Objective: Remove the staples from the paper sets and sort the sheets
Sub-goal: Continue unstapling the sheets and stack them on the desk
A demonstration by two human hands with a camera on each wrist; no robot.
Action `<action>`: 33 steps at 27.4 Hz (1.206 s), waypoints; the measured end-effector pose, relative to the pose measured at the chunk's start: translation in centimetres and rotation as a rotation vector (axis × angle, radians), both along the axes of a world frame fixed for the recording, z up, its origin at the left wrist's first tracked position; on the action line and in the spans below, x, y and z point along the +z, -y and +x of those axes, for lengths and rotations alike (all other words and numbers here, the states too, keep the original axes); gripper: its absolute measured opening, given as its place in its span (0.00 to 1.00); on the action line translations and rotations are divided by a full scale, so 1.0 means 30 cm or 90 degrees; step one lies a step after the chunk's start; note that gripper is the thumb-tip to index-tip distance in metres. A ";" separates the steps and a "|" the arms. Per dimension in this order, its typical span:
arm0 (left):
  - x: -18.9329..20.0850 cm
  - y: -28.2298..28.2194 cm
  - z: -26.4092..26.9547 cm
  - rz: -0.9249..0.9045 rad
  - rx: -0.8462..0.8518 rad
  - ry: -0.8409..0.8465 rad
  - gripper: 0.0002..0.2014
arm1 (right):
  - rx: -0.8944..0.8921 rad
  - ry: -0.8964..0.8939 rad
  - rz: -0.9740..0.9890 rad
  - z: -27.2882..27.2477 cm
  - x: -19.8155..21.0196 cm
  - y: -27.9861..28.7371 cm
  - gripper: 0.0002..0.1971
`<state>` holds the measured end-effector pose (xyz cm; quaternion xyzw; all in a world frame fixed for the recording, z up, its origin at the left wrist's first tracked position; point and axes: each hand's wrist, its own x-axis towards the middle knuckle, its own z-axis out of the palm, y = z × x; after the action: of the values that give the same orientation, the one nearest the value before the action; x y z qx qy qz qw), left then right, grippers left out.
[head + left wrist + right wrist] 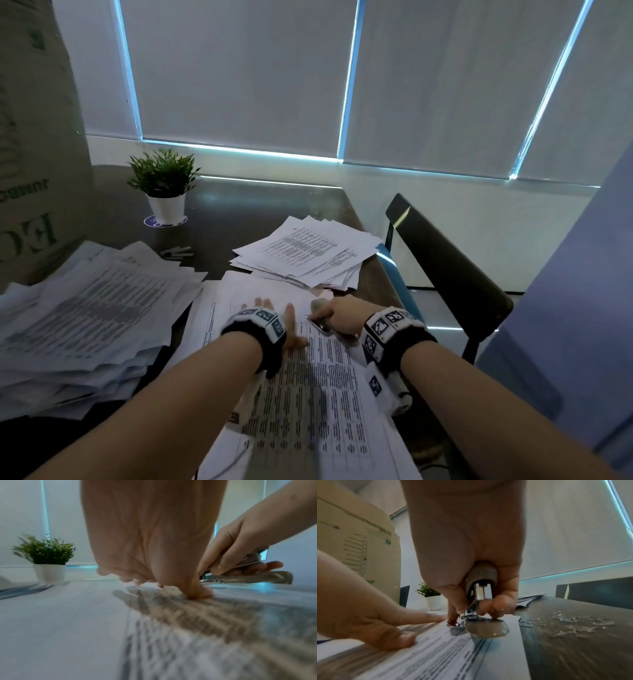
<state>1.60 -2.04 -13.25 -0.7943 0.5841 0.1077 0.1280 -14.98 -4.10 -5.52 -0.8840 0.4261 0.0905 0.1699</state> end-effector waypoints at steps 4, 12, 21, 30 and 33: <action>0.031 0.012 -0.057 -0.025 -0.044 0.017 0.39 | 0.008 -0.027 -0.026 -0.035 -0.018 -0.018 0.26; 0.031 -0.040 -0.047 0.058 -0.085 0.018 0.61 | -0.021 0.010 -0.069 -0.001 -0.079 -0.001 0.19; 0.029 -0.032 -0.052 0.060 -0.073 0.014 0.63 | -0.060 0.005 -0.129 0.079 -0.174 0.070 0.19; 0.024 -0.023 -0.047 0.064 -0.080 0.029 0.64 | -0.027 -0.001 0.059 0.038 -0.009 0.085 0.24; 0.014 -0.011 -0.053 0.056 -0.076 0.035 0.64 | -0.030 0.012 0.101 0.032 0.009 0.102 0.24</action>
<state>0.02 -1.71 -12.84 -0.7543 0.6214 0.1038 0.1848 -14.04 -7.15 -5.24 -0.8583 0.4366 0.1118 0.2453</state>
